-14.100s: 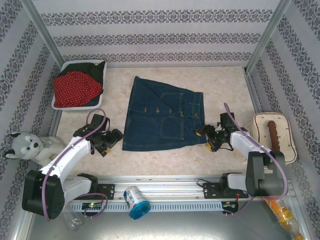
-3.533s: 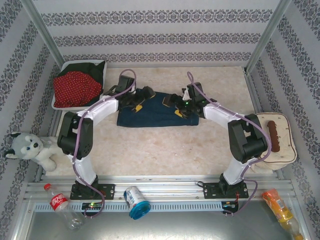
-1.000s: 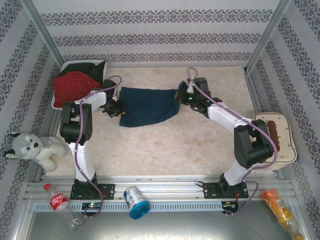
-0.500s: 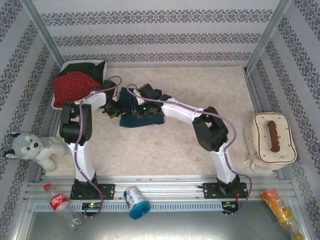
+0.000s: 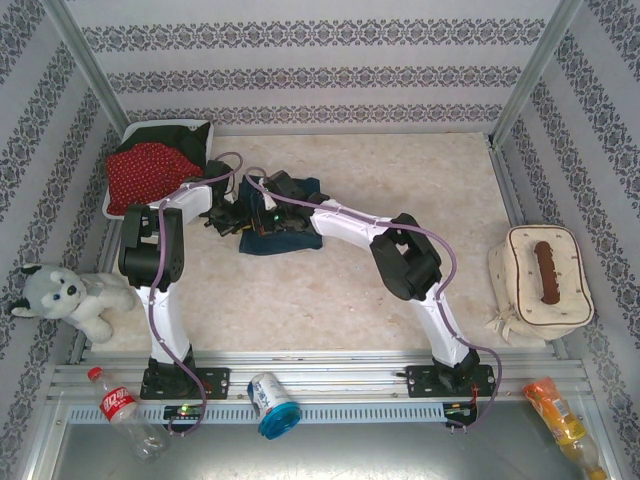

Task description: Fold and stack the skirts

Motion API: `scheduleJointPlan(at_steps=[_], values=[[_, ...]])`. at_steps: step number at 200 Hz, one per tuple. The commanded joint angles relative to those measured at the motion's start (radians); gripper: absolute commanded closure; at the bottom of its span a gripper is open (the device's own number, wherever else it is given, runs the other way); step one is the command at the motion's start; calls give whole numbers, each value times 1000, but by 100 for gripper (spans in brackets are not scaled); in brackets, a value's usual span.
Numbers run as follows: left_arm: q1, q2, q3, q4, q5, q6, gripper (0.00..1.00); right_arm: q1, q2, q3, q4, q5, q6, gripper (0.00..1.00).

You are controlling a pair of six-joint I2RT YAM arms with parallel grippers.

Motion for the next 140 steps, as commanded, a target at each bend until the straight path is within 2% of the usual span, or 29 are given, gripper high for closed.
scheduleJointPlan(at_steps=[1, 62, 79, 103, 122, 140], values=[[-2, 7, -31, 4, 44, -14, 100, 11, -18, 21, 69, -7, -6, 100], [-2, 8, -31, 8, 53, -13, 100, 14, 93, 24, 150, -135, 56, 100], [-2, 9, -30, 7, 55, -15, 100, 15, 111, 27, 147, -133, 52, 100], [4, -13, -15, -31, 47, 9, 88, 3, 105, -2, 143, -140, 70, 100], [15, -65, 19, -124, -18, 48, 77, -9, 46, -59, 194, -231, 60, 82], [22, -129, 46, -202, -123, 65, 66, -16, -55, -92, 147, -261, -45, 64]])
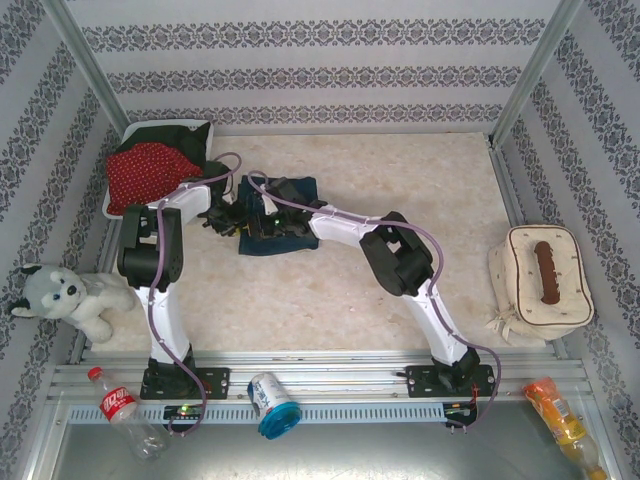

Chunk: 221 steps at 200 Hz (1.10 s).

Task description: Fold and stack the skirts

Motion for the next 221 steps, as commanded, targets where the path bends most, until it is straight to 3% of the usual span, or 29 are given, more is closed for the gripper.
scheduleJointPlan(at_steps=[1, 27, 58, 68, 78, 87, 107, 126, 136, 148, 165, 178, 191, 221], values=[[10, -115, 50, -161, -110, 40, 65, 3, -135, -41, -13, -109, -97, 64], [10, -181, 89, -239, -205, 47, 60, -21, -252, -45, -161, -114, -249, 50], [1, -225, 103, -279, -247, 38, 59, -102, -294, -75, -215, -57, -262, 44], [-9, -235, 105, -272, -225, 33, 59, -131, -279, -58, -247, 14, -238, 51], [-24, -247, 100, -240, -172, 26, 59, -165, -243, -17, -288, 18, -228, 72], [-40, -254, 91, -193, -106, 7, 60, -194, -206, 20, -321, 36, -205, 83], [-84, -243, 56, -31, 78, -68, 62, -243, -112, 119, -367, -12, -209, 98], [-136, -200, 5, 163, 214, -175, 64, -269, 17, 287, -489, -71, -222, 100], [-153, -162, -16, 227, 232, -225, 65, -275, 86, 388, -561, -91, -219, 100], [-154, -106, -14, 197, 173, -237, 67, -277, 159, 467, -611, -119, -191, 100], [-152, -33, 27, 75, 6, -173, 68, -277, 208, 499, -651, -117, -125, 100], [-148, 13, 53, 31, -74, -124, 68, -273, 186, 439, -676, -66, -74, 100], [-142, 60, 95, 7, -99, -78, 67, -268, 91, 263, -603, -39, -12, 100], [-165, 135, 255, -34, -97, 49, 63, -219, -217, -295, -163, -113, 280, 99]])
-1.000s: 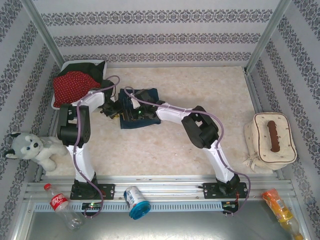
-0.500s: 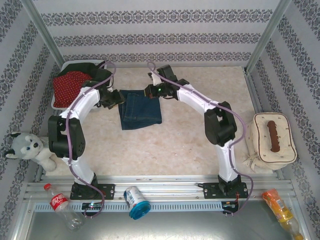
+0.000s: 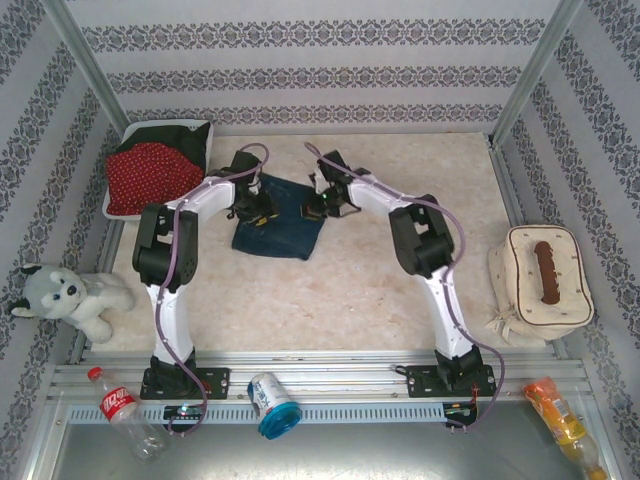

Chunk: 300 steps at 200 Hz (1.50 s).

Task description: Fold and stack the skirts

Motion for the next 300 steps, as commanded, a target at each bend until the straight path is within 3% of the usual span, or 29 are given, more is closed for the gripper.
scheduleJointPlan(at_steps=[1, 20, 37, 53, 76, 108, 137, 155, 198, 204, 212, 224, 234, 270, 300], values=[[-13, 76, 106, -74, -72, 133, 62, 54, -200, -323, 232, -46, 273, 98], [-45, 118, 242, -128, -22, 208, 59, 126, -348, -543, 436, -50, 424, 91], [-56, 108, 326, -196, -28, 239, 55, 135, -448, -619, 415, 62, 432, 78], [-45, 41, 309, -203, -33, 222, 51, 84, -503, -650, 365, 148, 373, 68], [-28, -94, 192, -168, 17, 175, 42, -6, -510, -607, 326, 46, 195, 53], [-28, -286, -77, 6, 143, 29, 18, -42, -436, -448, 143, 43, -140, 49], [-35, -390, -310, 267, 317, -165, 4, -64, -326, -324, 85, -29, -272, 48], [-44, -428, -407, 374, 340, -245, 1, -63, -263, -252, 51, -56, -309, 49], [-49, -473, -521, 402, 266, -302, 0, -58, -169, -174, 37, -72, -307, 50], [-49, -473, -528, 401, 265, -306, 0, -55, -169, -171, 42, -86, -307, 54], [-48, -472, -531, 394, 257, -307, 0, -52, -180, -174, 55, -93, -308, 66], [-47, -470, -529, 376, 248, -300, 0, -38, -218, -194, 87, -27, -309, 85], [-46, -473, -518, 351, 232, -286, 0, -29, -249, -205, 113, 0, -325, 93], [-44, -477, -433, 280, 241, -247, 0, -17, -226, -125, 104, 30, -327, 98], [-66, -462, -422, 465, 350, -347, 0, -22, -103, -45, 74, 61, -258, 98]])
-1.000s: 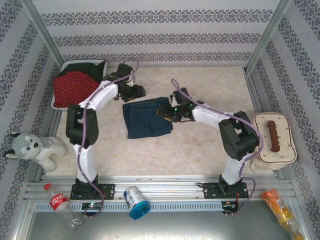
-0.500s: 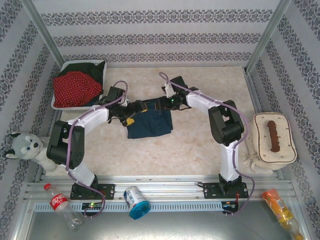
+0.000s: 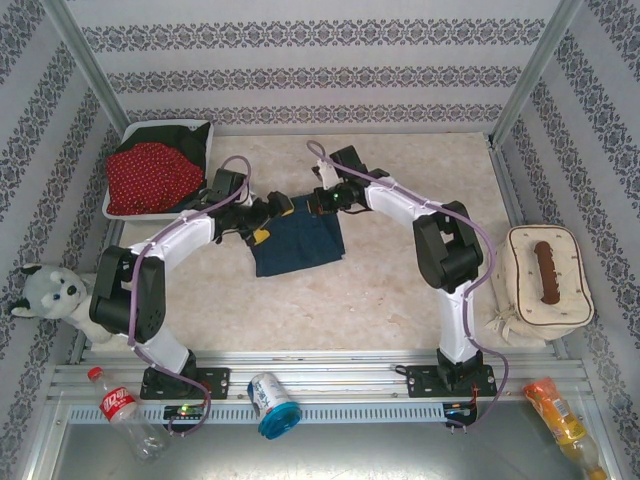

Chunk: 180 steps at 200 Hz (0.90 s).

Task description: Fold and stack the skirts

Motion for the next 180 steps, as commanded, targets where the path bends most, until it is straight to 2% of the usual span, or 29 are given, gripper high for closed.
scheduleJointPlan(at_steps=[1, 30, 49, 59, 73, 80, 91, 110, 138, 165, 180], values=[[-26, -14, 36, 118, 76, -59, 0, -3, 91, 70, -8, 30, 42, 98], [-40, 83, 21, 54, -62, -44, 0, -6, 161, 128, -2, 17, 90, 96], [-10, 138, -64, 66, -203, -71, 0, -11, 175, 150, 11, -1, 112, 87], [7, 163, -103, 106, -215, -88, 0, -13, 171, 158, -6, 16, 120, 77], [19, 197, -116, 126, -204, -92, 0, -15, 133, 129, -10, 62, 130, 55], [20, 210, -110, 120, -196, -87, 0, -17, 110, 103, -13, 96, 134, 49], [18, 221, -106, 124, -178, -83, 0, -24, 73, 58, -29, 154, 135, 33], [18, 219, -93, 100, -183, -66, 0, -41, 31, -3, -86, 214, 126, 17], [19, 215, -71, 65, -185, -39, 0, -58, 32, -21, -161, 161, 77, 16], [19, 227, -65, 74, -176, -44, 0, -58, 66, -6, -192, 3, 75, 18], [20, 237, -59, 84, -163, -50, 0, -50, 98, 11, -214, -25, 81, 20]])
